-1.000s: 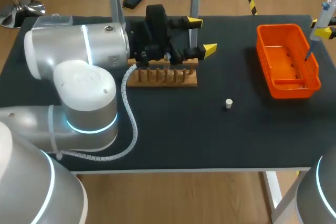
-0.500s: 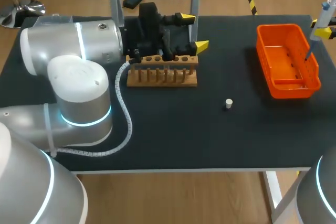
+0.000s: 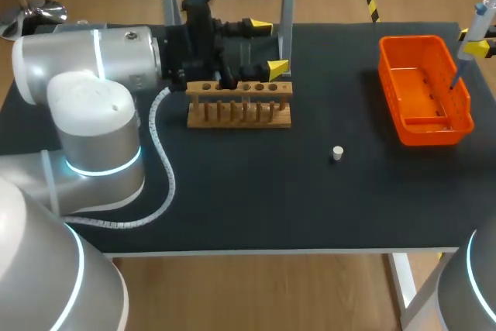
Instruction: Invert the test tube, pick up the pipette, mount the tip to pipette, aspirate from beaker and dispense into the tube, eject the tip, return the pipette, and cap with the stopper.
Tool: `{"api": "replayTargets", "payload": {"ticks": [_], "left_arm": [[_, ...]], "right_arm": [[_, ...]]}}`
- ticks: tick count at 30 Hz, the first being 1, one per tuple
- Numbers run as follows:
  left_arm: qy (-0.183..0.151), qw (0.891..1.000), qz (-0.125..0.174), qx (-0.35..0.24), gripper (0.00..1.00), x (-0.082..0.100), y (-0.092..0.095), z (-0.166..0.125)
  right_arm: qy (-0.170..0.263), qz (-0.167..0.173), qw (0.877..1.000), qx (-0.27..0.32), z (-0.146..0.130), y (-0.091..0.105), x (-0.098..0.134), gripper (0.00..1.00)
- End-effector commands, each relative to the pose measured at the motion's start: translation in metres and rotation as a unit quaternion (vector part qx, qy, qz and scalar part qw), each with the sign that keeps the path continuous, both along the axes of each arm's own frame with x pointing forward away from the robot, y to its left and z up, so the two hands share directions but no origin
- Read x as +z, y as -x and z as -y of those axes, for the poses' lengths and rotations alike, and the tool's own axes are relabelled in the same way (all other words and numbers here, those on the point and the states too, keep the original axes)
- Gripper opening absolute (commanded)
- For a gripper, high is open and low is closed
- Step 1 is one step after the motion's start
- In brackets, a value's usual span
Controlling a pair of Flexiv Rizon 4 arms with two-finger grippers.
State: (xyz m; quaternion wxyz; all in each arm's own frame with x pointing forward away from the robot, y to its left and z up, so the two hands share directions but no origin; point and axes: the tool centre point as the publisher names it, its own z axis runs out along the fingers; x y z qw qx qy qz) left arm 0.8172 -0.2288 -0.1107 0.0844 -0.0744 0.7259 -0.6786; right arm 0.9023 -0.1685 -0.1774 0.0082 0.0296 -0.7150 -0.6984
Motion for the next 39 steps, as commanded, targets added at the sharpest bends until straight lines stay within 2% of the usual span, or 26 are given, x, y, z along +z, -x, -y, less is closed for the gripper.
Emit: {"api": "replayTargets", "payload": {"ticks": [1,9,11,28,30,32,34,39], "left_arm": [[0.0,1.0,-0.001,-0.005,1.0,-0.002,0.001,-0.001],[-0.01,1.0,-0.006,-0.003,1.0,-0.005,0.003,0.003],[-0.005,1.0,0.006,0.0,1.0,-0.003,0.004,0.003],[-0.005,1.0,0.006,0.0,1.0,-0.003,0.004,0.003],[-0.005,1.0,0.006,0.0,1.0,-0.003,0.004,0.003],[-0.005,1.0,0.006,0.0,1.0,-0.003,0.004,0.003],[-0.005,1.0,0.006,0.0,1.0,-0.003,0.004,0.003],[-0.005,1.0,0.006,0.0,1.0,-0.003,0.004,0.003]], "right_arm": [[0.001,0.0,1.0,0.001,0.001,0.0,0.001,0.0],[0.001,0.0,1.0,0.001,0.001,0.0,0.001,0.0],[0.001,0.0,1.0,0.001,0.001,0.0,0.001,0.0],[0.001,0.0,1.0,0.001,0.001,0.0,0.001,0.0],[-0.004,0.003,1.0,-0.009,-0.004,0.008,0.009,0.0],[0.01,0.019,1.0,-0.011,-0.014,0.018,0.016,0.0],[0.002,0.018,1.0,-0.009,-0.025,0.024,0.024,0.0],[-0.005,0.03,0.999,0.012,-0.064,0.033,0.039,0.0]]}}
